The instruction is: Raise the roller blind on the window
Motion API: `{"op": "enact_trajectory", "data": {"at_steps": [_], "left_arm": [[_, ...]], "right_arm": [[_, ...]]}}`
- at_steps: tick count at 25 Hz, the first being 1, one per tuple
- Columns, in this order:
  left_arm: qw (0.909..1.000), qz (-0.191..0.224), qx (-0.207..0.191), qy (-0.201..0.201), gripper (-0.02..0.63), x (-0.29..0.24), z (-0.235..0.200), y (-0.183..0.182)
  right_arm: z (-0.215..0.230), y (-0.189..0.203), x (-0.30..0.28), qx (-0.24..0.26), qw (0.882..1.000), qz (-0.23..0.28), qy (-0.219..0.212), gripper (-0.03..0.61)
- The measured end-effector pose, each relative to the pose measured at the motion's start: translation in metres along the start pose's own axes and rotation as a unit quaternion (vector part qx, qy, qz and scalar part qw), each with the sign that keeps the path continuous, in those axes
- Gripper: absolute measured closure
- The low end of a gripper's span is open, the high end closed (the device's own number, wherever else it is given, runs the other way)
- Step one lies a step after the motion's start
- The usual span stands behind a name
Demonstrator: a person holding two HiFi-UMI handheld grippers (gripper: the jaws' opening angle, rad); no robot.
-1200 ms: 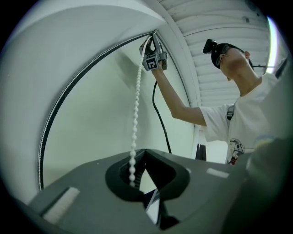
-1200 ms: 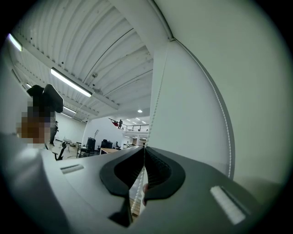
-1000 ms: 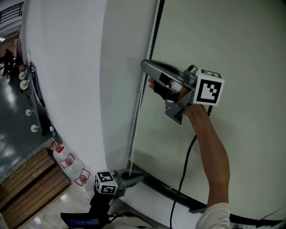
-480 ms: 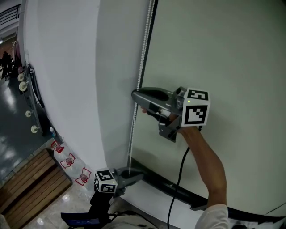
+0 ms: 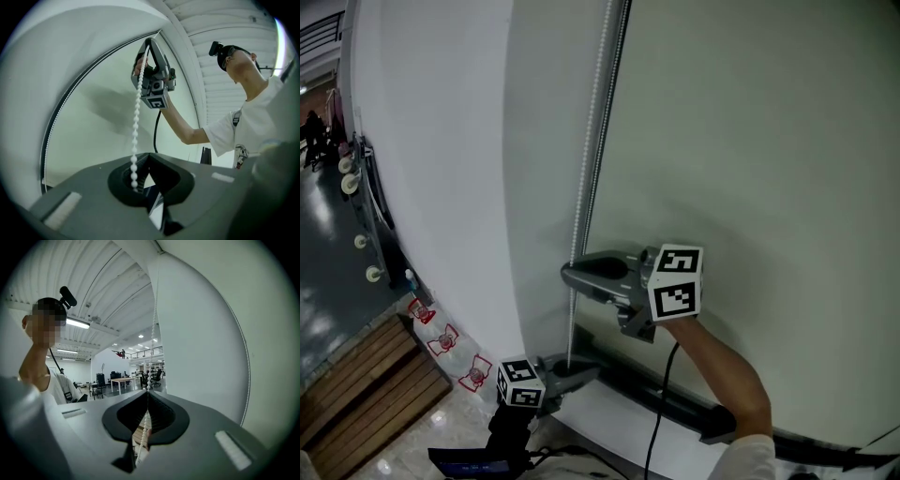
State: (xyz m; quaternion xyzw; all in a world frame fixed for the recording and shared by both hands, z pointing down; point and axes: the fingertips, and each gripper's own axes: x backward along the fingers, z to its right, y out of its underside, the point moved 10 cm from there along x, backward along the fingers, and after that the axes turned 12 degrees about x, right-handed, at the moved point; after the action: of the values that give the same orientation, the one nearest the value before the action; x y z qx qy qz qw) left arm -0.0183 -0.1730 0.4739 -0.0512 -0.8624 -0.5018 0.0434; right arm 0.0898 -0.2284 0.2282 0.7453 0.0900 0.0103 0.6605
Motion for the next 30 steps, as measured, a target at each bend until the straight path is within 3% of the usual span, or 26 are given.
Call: {"op": "enact_trajectory", "data": {"at_steps": [9,17,21,23,25,30], "left_arm": [[0.9999,0.002,0.011,-0.01,0.615,-0.013,-0.015,-0.026],[1.0,0.001,-0.004,-0.005,0.615,0.0,-0.002,-0.008],[1.0,-0.001,-0.007,-0.003,0.615,-0.003,-0.001,-0.01],[0.9999,0.0,-0.01,-0.003,0.615,-0.002,-0.001,-0.01],[0.9999,0.002,-0.01,-0.002,0.615,-0.002,-0.001,-0.009],[0.9999,0.003,-0.009,-0.003,0.615,0.0,-0.003,-0.004]], "right_arm": [[0.017,0.044,0.004,-0.058,0.998,-0.021,-0.023,0.569],[-0.025,0.09,-0.006,-0.08,0.995,-0.048,-0.034,0.569],[-0.022,0.082,0.001,-0.037,0.998,-0.039,-0.029,0.563],[-0.017,0.073,0.001,-0.011,0.999,-0.033,-0.024,0.5],[-0.007,0.054,0.005,-0.008,1.0,-0.004,-0.015,0.426],[0.024,-0.012,0.015,0.025,0.998,0.063,0.019,0.408]]}}
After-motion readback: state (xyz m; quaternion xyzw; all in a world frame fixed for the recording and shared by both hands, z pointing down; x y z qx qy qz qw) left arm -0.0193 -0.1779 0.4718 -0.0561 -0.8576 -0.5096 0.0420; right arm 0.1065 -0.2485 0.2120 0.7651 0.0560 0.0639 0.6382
